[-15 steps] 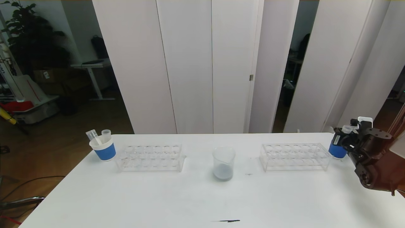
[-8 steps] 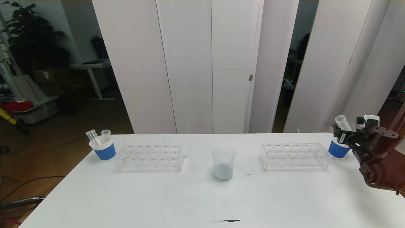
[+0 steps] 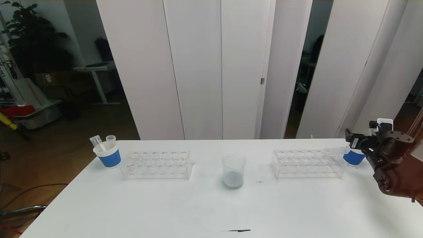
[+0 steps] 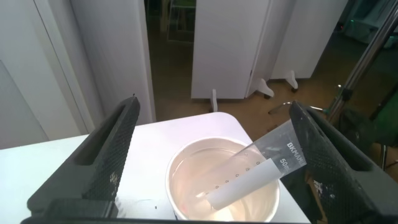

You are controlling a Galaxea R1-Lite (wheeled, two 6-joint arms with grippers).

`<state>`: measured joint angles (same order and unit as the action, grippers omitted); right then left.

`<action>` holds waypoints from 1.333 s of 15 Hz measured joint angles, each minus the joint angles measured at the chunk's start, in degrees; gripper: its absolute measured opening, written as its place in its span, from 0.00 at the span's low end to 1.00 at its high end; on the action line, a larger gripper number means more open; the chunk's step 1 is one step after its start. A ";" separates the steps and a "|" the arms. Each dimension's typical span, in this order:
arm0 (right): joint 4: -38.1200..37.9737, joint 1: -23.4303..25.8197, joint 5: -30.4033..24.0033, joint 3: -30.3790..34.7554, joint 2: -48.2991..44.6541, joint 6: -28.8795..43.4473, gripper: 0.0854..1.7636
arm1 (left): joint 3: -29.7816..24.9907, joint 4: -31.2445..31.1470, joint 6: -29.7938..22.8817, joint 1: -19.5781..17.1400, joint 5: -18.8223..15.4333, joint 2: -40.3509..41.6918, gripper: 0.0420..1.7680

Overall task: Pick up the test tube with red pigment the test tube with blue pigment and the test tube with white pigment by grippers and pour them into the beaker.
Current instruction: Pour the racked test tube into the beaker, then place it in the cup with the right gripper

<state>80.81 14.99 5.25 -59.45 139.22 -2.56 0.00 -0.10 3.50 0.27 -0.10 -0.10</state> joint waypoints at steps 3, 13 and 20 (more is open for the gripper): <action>-0.02 -0.72 0.09 0.00 -0.02 -0.22 0.97 | 0.00 0.00 0.00 0.00 0.02 0.00 0.99; -1.12 -3.21 -0.18 -0.85 -4.62 -1.27 0.97 | 0.00 0.00 0.00 0.00 0.00 0.00 0.99; -22.35 -2.32 -3.96 0.96 -29.68 -0.90 0.97 | 0.00 0.00 0.00 0.00 0.00 0.00 0.99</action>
<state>58.47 12.68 1.29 -58.49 109.53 -3.46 0.00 -0.10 3.50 0.27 -0.10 -0.10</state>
